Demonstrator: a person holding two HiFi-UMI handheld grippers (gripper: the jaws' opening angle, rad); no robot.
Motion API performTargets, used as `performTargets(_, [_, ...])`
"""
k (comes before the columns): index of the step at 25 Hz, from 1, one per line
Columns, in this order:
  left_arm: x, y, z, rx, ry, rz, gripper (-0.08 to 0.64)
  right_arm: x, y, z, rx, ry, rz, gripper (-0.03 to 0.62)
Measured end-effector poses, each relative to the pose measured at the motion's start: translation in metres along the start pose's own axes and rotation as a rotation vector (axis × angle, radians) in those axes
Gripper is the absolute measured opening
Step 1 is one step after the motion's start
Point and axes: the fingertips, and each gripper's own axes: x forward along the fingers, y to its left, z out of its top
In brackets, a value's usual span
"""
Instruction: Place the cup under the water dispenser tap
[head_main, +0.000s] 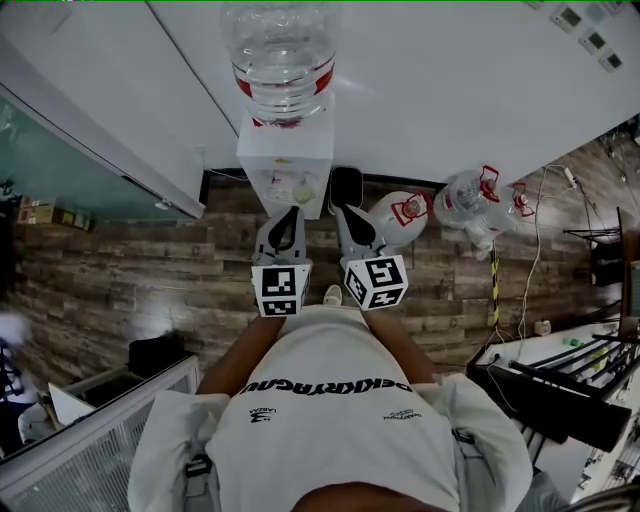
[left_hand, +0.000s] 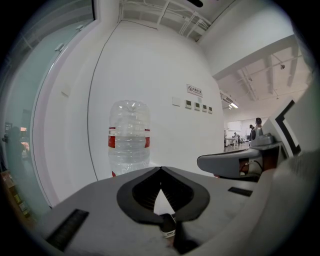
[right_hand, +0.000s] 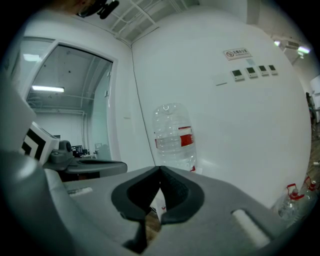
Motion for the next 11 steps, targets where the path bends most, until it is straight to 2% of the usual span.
performTargets(11, [0.009,-0.010,0.004,-0.006,-0.015,-0.032,-0.003,0.001,-0.012,-0.001,-0.001,-0.008,0.002,-0.003])
